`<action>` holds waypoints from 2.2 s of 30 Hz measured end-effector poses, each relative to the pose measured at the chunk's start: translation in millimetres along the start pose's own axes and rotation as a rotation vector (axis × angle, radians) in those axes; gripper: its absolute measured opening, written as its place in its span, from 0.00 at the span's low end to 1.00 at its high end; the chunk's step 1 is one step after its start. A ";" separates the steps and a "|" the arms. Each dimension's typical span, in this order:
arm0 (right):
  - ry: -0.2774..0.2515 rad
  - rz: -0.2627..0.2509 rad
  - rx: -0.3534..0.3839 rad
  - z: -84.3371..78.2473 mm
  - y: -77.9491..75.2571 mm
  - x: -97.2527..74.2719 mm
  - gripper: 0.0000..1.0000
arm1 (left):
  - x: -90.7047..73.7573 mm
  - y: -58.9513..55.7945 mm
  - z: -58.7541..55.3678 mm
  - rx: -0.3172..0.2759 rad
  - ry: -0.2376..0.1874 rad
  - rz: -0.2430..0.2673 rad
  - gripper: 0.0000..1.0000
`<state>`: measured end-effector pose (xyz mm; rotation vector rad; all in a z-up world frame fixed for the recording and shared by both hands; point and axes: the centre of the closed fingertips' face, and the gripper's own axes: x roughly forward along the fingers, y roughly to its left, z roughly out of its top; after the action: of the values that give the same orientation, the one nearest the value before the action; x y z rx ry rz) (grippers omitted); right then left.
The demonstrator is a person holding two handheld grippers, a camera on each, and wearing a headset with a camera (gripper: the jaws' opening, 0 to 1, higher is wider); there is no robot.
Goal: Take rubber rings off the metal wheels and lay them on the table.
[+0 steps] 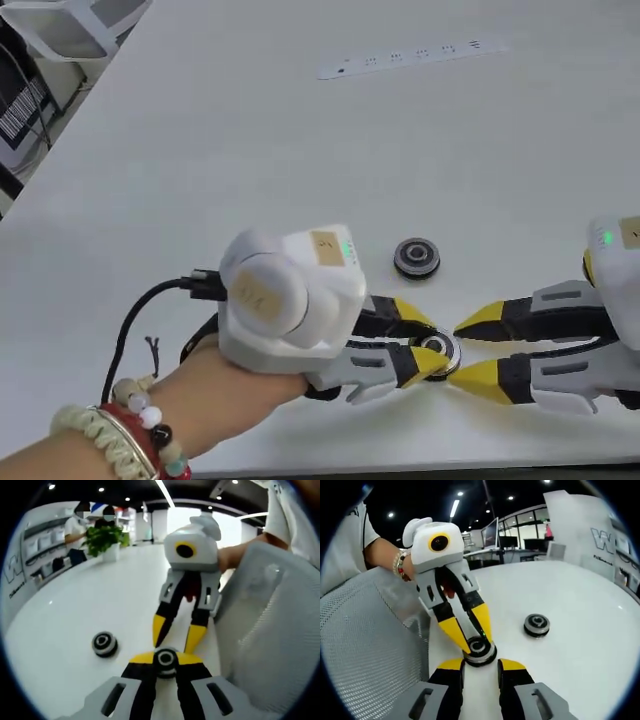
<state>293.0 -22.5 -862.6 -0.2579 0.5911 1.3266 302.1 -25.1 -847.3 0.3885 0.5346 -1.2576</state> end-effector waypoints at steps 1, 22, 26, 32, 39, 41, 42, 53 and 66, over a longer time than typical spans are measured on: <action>-0.002 0.000 -0.003 0.6 0.0 0.1 0.24 | 0.1 -0.3 0.3 0.017 -0.006 0.000 0.15; 0.011 -0.029 -0.082 0.8 -2.1 -3.3 0.16 | 4.6 4.3 2.7 0.031 -0.129 -0.016 0.14; 0.031 -0.039 -0.099 -2.1 -3.9 -5.7 0.08 | 5.1 4.4 2.8 0.034 -0.129 -0.013 0.14; 0.027 -0.044 -0.073 -2.7 -4.8 -7.1 0.05 | 5.6 5.1 2.7 0.030 -0.134 -0.006 0.14; 0.030 -0.069 -0.039 -3.7 -7.1 -9.6 0.00 | 5.6 6.4 2.6 0.023 -0.139 -0.001 0.14; 0.034 -0.081 -0.029 -3.8 -9.4 -10.3 0.00 | 5.5 6.9 2.7 0.021 -0.138 0.001 0.14; 0.034 -0.084 -0.025 -3.8 -10.1 -10.4 0.00 | 5.6 7.0 2.7 0.020 -0.138 0.002 0.14; -0.005 -0.119 0.027 -2.9 -17.7 -11.6 0.00 | 4.8 8.4 2.4 0.015 -0.136 0.011 0.14; -0.082 -0.040 0.533 -0.1 -18.3 -16.4 0.00 | 4.6 6.4 2.1 0.019 -0.160 0.004 0.14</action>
<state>308.5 -40.6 -856.6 0.2190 0.8400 1.0901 309.6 -28.1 -848.3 0.3015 0.3863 -1.2779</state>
